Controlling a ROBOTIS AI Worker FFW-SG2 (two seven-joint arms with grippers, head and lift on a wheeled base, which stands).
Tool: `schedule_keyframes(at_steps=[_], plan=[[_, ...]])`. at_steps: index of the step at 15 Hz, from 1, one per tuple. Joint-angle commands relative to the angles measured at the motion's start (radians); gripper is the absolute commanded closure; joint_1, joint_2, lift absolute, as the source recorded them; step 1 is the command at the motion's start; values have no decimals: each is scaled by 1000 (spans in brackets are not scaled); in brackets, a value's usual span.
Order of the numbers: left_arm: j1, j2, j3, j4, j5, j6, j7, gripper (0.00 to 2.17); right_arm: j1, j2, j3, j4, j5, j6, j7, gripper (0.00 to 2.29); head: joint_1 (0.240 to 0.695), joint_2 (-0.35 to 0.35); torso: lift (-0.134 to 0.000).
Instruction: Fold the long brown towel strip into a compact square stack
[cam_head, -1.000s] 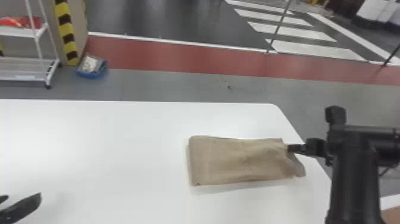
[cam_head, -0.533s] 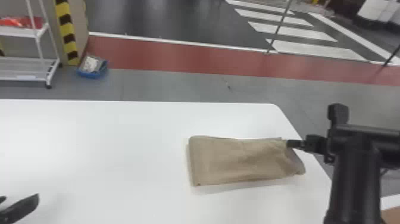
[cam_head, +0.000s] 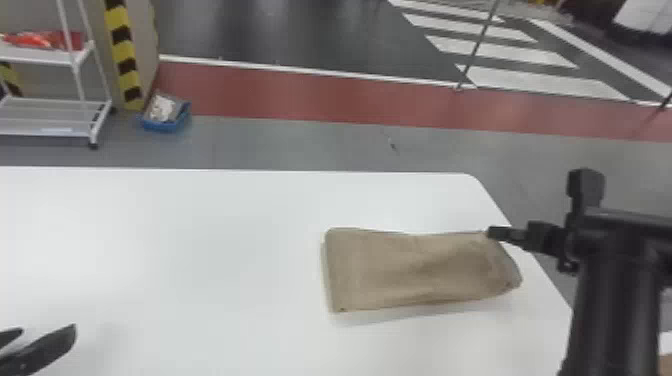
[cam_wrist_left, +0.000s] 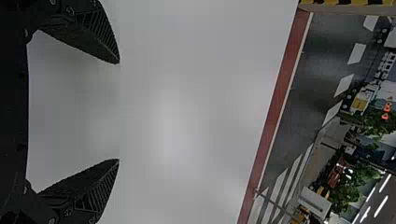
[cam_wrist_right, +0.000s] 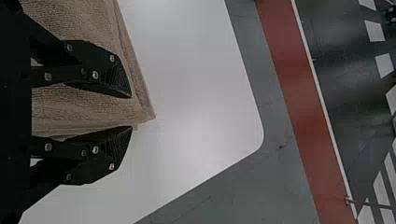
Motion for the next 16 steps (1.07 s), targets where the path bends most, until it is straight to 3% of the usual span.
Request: schedule_keyframes(at_steps=[1, 4, 10, 16], plan=[[0, 1, 0, 0, 0, 0, 0, 144, 6, -3, 4, -1, 21, 59, 16, -2, 695, -262, -124], [2, 1, 0, 3, -2, 0, -6, 144, 34, -6, 12, -19, 47, 105, 56, 97, 695, -261, -124], [9, 1, -1, -1, -3, 0, -12, 144, 37, -9, 53, 38, 110, 28, 43, 410, 695, -270, -124], [12, 1, 0, 0, -3, 0, -14, 144, 41, -10, 52, 68, 128, -11, 36, 461, 695, -278, -124]])
